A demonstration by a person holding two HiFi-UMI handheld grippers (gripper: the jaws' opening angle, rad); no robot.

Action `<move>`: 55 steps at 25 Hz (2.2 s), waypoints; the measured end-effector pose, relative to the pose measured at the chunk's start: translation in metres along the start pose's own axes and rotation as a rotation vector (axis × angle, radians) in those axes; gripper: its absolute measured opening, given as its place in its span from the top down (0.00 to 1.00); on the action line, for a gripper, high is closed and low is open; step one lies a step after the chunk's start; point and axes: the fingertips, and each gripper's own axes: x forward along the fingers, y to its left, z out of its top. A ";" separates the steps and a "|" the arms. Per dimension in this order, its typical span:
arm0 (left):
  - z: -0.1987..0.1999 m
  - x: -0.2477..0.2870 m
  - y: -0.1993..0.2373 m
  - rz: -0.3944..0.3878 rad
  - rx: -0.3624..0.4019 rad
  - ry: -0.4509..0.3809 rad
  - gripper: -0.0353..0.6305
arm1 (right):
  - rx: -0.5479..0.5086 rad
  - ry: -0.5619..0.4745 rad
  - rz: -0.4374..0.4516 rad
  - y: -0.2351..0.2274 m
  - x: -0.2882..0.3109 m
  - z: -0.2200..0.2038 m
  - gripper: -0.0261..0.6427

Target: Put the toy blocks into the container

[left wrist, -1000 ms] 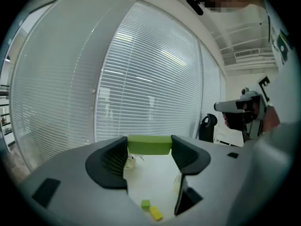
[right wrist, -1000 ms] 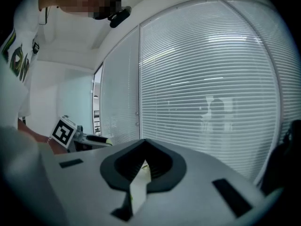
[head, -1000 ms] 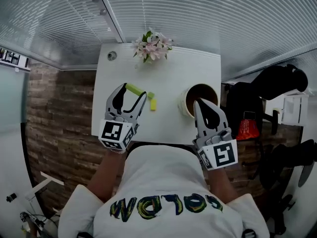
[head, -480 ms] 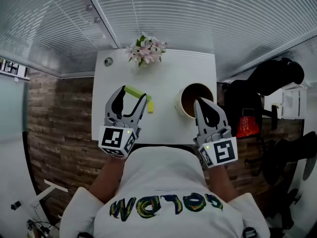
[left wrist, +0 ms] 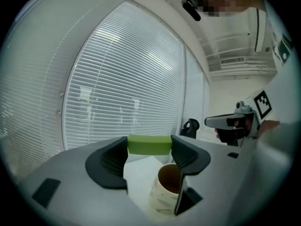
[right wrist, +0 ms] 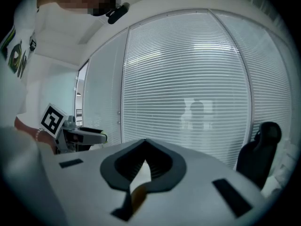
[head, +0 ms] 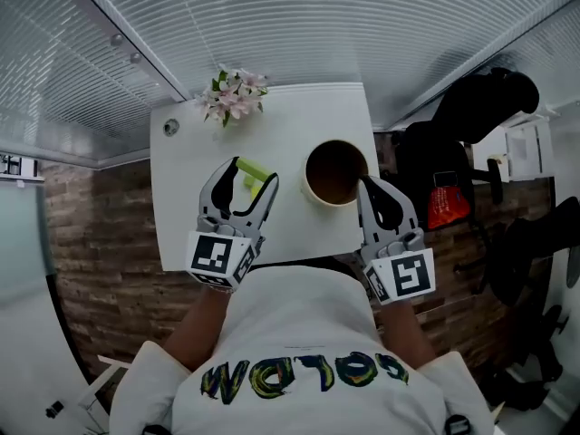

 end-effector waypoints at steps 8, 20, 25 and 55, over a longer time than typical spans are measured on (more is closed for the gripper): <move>-0.005 0.027 -0.044 -0.104 0.023 0.018 0.50 | 0.029 0.022 -0.102 -0.036 -0.031 -0.016 0.95; -0.038 0.065 -0.084 -0.221 0.093 0.093 0.50 | 0.040 0.017 -0.086 -0.041 -0.028 -0.020 0.95; -0.067 0.095 -0.102 -0.284 0.134 0.151 0.50 | 0.043 0.019 -0.083 -0.044 -0.026 -0.021 0.95; -0.119 0.135 -0.110 -0.336 0.194 0.277 0.50 | 0.052 0.046 -0.059 -0.049 -0.015 -0.032 0.95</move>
